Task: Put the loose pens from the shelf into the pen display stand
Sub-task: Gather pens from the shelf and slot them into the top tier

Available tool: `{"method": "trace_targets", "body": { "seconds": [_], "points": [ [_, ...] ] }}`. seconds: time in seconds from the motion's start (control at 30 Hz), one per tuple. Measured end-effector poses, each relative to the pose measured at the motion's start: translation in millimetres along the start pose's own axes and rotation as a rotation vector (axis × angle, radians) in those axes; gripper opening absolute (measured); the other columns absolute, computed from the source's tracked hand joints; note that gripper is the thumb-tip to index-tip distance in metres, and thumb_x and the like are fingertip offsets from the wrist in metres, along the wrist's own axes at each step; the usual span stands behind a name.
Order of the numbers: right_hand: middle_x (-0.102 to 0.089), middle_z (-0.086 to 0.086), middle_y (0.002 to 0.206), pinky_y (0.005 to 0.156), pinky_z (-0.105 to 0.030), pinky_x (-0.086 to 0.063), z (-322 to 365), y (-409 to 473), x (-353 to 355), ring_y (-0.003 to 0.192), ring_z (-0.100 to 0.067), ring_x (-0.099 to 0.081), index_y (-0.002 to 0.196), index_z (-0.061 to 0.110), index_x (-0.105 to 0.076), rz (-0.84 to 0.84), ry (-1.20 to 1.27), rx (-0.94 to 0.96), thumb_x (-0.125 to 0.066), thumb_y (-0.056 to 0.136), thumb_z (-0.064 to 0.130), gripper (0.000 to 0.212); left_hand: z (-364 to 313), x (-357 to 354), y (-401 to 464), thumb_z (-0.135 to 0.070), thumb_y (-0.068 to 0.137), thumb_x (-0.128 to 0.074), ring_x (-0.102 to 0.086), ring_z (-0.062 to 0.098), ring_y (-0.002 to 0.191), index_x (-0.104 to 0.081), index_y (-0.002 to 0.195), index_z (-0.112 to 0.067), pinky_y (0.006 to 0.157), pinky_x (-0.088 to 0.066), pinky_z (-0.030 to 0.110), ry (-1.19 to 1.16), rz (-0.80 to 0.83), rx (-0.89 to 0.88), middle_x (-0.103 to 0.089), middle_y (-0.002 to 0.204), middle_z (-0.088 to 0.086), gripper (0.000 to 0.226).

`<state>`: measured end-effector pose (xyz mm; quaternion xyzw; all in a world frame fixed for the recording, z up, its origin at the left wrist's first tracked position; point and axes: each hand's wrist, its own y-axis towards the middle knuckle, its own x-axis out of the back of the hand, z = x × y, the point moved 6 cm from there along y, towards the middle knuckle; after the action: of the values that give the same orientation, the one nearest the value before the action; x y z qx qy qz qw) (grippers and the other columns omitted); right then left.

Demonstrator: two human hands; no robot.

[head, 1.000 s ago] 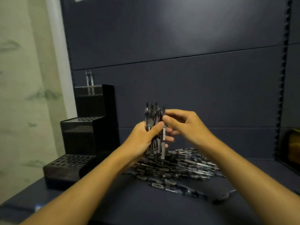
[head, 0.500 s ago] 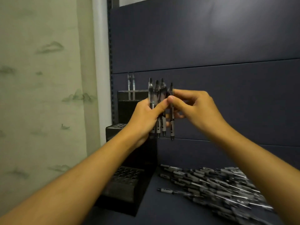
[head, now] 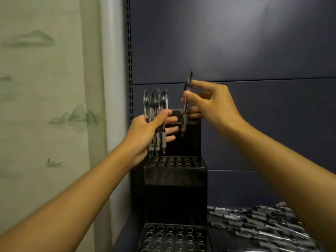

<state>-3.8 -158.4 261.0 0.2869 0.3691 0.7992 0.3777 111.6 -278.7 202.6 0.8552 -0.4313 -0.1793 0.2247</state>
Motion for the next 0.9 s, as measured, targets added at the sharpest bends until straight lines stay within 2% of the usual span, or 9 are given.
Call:
{"method": "trace_targets", "body": {
  "seconds": [0.17, 0.3, 0.37, 0.47, 0.57, 0.9],
  "points": [
    [-0.076, -0.005, 0.098, 0.073, -0.037, -0.063, -5, 27, -6, 0.08, -0.02, -0.076, 0.137, 0.015, -0.056, 0.019, 0.012, -0.048, -0.067, 0.094, 0.021, 0.045, 13, 19, 10, -0.031, 0.097, -0.051, -0.073, 0.02, 0.1, -0.063, 0.118, -0.023, 0.08, -0.061, 0.035, 0.095, 0.044, -0.027, -0.074, 0.113, -0.003, 0.025],
    [-0.076, -0.003, 0.097, 0.061, -0.024, -0.058, -7, 49, -11, 0.073, -0.017, -0.075, 0.119, 0.014, -0.062, 0.004, 0.0, -0.06, -0.068, 0.093, 0.026, 0.029, 14, 22, 21, -0.036, 0.09, -0.054, -0.073, 0.02, 0.099, -0.06, 0.119, -0.025, 0.079, -0.061, 0.034, 0.105, 0.066, -0.045, -0.074, 0.111, -0.005, 0.032],
    [-0.075, -0.001, 0.095, 0.059, -0.023, -0.057, -4, 63, -12, 0.07, -0.014, -0.073, 0.115, 0.019, -0.06, -0.011, -0.037, -0.037, -0.069, 0.093, 0.027, 0.025, 13, 21, 25, -0.034, 0.092, -0.054, -0.073, 0.02, 0.097, -0.06, 0.115, -0.025, 0.075, -0.062, 0.033, 0.099, 0.072, -0.045, -0.075, 0.109, -0.005, 0.025],
    [-0.074, -0.004, 0.093, 0.06, -0.024, -0.059, 0, 88, -7, 0.068, -0.014, -0.073, 0.118, 0.018, -0.059, -0.076, -0.054, -0.015, -0.069, 0.092, 0.024, 0.028, 10, 23, 30, -0.031, 0.095, -0.052, -0.075, 0.022, 0.092, -0.061, 0.111, -0.023, 0.07, -0.062, 0.03, 0.087, 0.061, -0.047, -0.076, 0.106, -0.004, 0.02],
    [-0.072, -0.008, 0.093, 0.061, -0.025, -0.061, -12, 107, -7, 0.07, -0.018, -0.074, 0.122, 0.013, -0.058, -0.115, -0.081, -0.042, -0.069, 0.093, 0.02, 0.031, 9, 25, 33, -0.031, 0.097, -0.051, -0.075, 0.023, 0.092, -0.062, 0.115, -0.02, 0.072, -0.062, 0.03, 0.089, 0.05, -0.052, -0.076, 0.107, -0.004, 0.024],
    [-0.07, -0.007, 0.096, 0.061, -0.023, -0.061, -44, 113, -30, 0.072, -0.015, -0.072, 0.128, 0.013, -0.057, -0.062, -0.164, -0.051, -0.069, 0.092, 0.022, 0.039, 19, 39, 34, -0.028, 0.098, -0.05, -0.074, 0.021, 0.095, -0.063, 0.117, -0.021, 0.073, -0.061, 0.029, 0.059, 0.018, -0.059, -0.075, 0.108, -0.003, 0.024]
  ]
}}
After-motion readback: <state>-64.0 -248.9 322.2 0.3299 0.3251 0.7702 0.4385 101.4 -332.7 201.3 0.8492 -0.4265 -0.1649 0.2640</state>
